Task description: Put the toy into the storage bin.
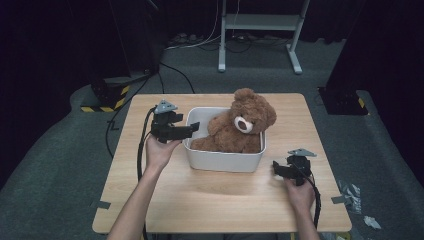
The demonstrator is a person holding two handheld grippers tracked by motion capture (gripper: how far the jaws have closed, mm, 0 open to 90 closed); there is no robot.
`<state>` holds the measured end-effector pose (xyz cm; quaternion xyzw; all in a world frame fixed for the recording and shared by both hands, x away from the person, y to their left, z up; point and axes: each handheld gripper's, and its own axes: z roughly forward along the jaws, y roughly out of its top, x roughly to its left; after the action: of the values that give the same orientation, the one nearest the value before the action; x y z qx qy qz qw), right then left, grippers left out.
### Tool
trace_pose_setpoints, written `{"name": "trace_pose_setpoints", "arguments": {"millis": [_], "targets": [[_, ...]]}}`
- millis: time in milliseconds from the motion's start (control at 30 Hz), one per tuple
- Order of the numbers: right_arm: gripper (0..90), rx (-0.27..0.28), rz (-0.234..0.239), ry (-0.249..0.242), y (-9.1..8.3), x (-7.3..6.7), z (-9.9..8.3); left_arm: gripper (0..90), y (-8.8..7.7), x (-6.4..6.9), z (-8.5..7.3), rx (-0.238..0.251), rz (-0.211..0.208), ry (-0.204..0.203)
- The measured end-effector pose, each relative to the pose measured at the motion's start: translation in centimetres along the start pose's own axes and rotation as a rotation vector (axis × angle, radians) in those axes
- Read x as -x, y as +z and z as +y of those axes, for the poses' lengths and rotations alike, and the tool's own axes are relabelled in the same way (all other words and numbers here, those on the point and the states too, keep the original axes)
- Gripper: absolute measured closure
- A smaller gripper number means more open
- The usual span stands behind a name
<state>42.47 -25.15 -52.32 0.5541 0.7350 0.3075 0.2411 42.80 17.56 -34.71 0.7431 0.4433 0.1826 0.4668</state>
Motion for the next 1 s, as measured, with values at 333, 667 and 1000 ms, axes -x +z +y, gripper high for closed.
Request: {"name": "trace_pose_setpoints", "arguments": {"millis": [333,667,1000], "targets": [[17.5,0.000,0.000,-0.001,0.0,0.0,0.0,27.8,-0.8,-0.7,-0.8,0.000,0.014,-0.007],[17.5,0.000,0.000,0.000,0.0,0.0,0.0,27.9,-2.0,-1.5,-1.9,0.003,0.033,-0.035],[17.5,-0.001,0.000,0.000,0.0,0.0,0.0,27.9,-2.8,-1.9,-2.6,0.005,0.046,-0.046]]}}
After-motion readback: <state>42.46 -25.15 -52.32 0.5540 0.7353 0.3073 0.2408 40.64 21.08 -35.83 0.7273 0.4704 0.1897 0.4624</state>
